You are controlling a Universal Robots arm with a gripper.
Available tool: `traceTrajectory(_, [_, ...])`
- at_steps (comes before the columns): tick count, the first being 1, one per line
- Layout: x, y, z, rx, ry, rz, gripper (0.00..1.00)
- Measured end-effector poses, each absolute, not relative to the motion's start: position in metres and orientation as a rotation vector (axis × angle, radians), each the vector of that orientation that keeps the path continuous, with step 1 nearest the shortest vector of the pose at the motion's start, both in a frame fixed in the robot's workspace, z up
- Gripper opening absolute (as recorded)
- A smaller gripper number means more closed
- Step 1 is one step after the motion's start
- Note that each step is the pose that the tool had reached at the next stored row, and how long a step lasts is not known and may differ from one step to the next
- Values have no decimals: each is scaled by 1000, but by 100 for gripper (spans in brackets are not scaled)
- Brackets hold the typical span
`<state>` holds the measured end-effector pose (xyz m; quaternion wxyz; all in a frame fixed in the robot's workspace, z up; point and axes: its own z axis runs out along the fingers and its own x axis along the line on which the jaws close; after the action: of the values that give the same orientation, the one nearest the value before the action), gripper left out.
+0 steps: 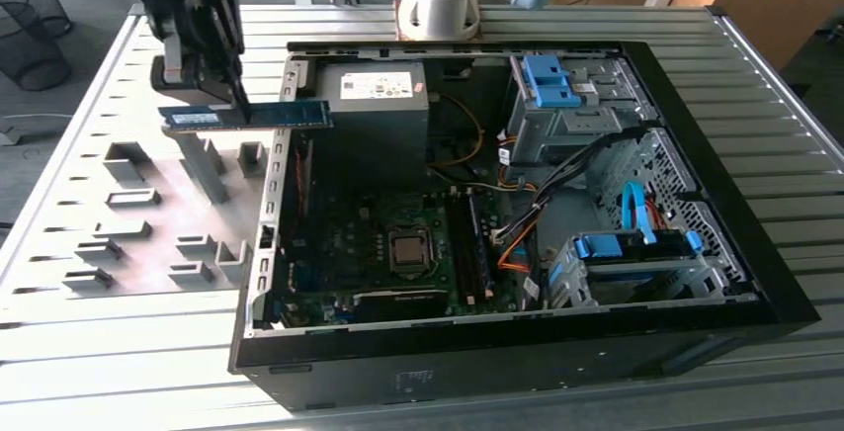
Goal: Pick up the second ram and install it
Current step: 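Pick up the second ram and move it above second insertion slot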
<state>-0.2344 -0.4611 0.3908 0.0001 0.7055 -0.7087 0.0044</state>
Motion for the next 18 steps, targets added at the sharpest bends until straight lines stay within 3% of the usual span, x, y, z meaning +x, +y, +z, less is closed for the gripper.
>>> traceTrajectory(18, [-203,-461,391,2216,-2227,14,14])
